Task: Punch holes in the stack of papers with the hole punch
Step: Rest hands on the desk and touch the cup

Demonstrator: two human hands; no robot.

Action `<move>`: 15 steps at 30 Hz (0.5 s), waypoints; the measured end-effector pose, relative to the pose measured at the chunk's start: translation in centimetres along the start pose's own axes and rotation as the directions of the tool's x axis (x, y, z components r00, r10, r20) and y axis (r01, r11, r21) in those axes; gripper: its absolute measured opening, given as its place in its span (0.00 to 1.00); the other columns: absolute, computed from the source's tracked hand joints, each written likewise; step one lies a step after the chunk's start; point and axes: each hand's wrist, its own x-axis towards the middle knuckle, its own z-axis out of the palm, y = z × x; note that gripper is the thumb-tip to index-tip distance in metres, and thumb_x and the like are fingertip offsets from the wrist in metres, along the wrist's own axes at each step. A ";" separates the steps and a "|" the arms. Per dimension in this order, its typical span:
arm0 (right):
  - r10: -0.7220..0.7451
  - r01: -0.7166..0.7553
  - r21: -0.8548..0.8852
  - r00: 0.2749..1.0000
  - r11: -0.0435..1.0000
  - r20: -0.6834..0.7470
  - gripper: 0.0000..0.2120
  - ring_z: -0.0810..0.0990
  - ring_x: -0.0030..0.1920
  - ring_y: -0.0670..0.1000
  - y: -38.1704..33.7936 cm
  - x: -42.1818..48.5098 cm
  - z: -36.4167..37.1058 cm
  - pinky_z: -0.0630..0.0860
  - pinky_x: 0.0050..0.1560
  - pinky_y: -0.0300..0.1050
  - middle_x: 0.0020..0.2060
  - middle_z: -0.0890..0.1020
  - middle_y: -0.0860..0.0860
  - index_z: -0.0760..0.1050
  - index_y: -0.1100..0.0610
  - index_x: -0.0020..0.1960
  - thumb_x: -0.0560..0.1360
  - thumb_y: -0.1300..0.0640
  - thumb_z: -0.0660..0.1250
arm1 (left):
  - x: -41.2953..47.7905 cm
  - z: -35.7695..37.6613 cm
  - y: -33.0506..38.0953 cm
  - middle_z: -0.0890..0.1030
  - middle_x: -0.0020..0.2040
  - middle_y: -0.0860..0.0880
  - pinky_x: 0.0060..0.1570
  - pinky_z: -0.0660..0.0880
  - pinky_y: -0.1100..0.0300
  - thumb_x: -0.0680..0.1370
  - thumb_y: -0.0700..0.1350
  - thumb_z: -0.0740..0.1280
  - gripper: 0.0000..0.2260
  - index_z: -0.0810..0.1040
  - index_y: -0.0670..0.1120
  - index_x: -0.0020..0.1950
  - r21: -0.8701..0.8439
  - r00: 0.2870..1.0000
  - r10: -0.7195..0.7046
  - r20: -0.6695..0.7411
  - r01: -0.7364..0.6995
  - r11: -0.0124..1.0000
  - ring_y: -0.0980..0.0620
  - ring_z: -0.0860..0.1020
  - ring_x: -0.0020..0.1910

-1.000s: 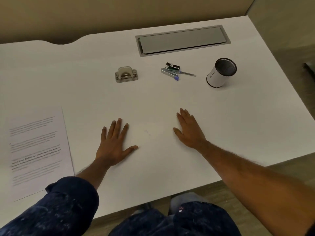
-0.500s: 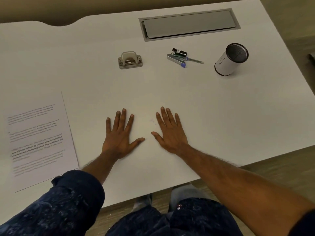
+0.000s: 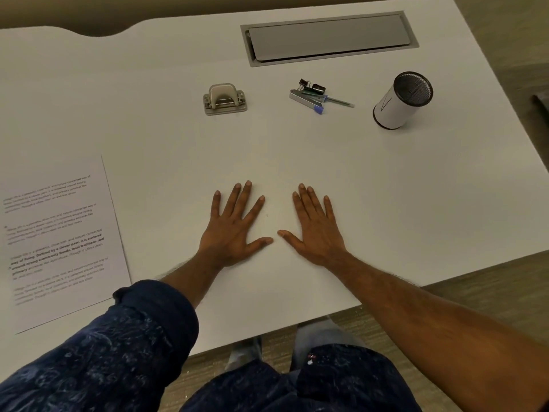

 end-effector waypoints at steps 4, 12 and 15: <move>-0.010 0.010 0.002 1.000 1.000 -0.007 0.41 0.40 0.78 0.52 0.0 -0.2 0.1 0.44 0.77 0.60 0.79 0.43 0.55 0.44 0.57 0.79 0.77 0.31 0.48 | 0.1 0.2 1.0 0.41 0.81 0.44 0.75 0.45 0.35 0.76 0.74 0.47 0.40 0.45 0.52 0.81 -0.010 0.999 0.052 0.010 -0.052 0.999 0.44 0.40 0.80; 0.004 -0.003 0.055 1.000 0.998 -0.020 0.40 0.39 0.78 0.53 -0.8 0.8 0.0 0.42 0.77 0.58 0.79 0.42 0.54 0.44 0.52 0.79 0.76 0.30 0.47 | -0.4 -0.2 -1.6 0.39 0.81 0.44 0.75 0.41 0.37 0.76 0.73 0.49 0.41 0.43 0.52 0.81 -0.049 0.995 -0.098 -0.013 0.097 0.994 0.45 0.40 0.80; 0.001 0.002 0.081 0.999 0.997 -0.036 0.40 0.40 0.78 0.53 -1.1 1.8 -0.1 0.41 0.77 0.56 0.79 0.44 0.54 0.46 0.52 0.79 0.75 0.30 0.49 | -0.8 -0.2 -2.9 0.40 0.81 0.44 0.76 0.42 0.37 0.76 0.74 0.49 0.41 0.43 0.52 0.81 -0.036 0.991 -0.133 -0.004 0.133 0.990 0.45 0.41 0.80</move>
